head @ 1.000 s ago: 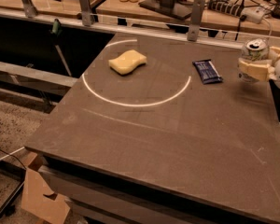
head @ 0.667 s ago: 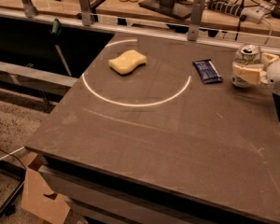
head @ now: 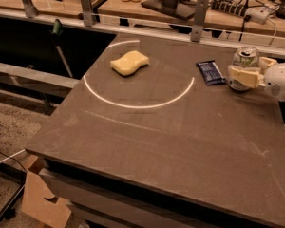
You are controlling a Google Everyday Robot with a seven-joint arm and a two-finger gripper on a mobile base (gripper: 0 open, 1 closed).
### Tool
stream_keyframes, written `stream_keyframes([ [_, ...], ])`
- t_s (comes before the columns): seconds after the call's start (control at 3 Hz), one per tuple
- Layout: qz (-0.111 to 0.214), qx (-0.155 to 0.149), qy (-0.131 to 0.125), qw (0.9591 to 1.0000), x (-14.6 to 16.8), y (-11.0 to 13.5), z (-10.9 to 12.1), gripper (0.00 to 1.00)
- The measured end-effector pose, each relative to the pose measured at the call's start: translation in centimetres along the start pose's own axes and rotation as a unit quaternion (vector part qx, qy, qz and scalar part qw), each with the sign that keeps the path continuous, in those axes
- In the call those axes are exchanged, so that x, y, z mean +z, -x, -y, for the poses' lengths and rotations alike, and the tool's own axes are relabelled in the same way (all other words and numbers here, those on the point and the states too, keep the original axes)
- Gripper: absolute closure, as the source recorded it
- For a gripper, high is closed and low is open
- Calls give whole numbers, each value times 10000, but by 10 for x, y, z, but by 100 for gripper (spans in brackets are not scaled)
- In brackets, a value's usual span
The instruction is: Move 7up can near rxbar blueberry
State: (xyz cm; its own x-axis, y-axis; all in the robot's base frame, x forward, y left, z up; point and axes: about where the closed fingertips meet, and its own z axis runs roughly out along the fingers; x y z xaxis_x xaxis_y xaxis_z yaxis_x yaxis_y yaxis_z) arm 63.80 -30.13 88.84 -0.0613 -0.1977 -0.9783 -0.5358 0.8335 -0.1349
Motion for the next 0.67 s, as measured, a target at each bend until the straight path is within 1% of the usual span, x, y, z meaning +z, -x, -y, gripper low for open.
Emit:
stream_keyframes([
  [0.33,-16,73,-28,10000,-7,2,-7,1],
  [0.67,-80,16,-107,9999,-28,7,-9,0],
])
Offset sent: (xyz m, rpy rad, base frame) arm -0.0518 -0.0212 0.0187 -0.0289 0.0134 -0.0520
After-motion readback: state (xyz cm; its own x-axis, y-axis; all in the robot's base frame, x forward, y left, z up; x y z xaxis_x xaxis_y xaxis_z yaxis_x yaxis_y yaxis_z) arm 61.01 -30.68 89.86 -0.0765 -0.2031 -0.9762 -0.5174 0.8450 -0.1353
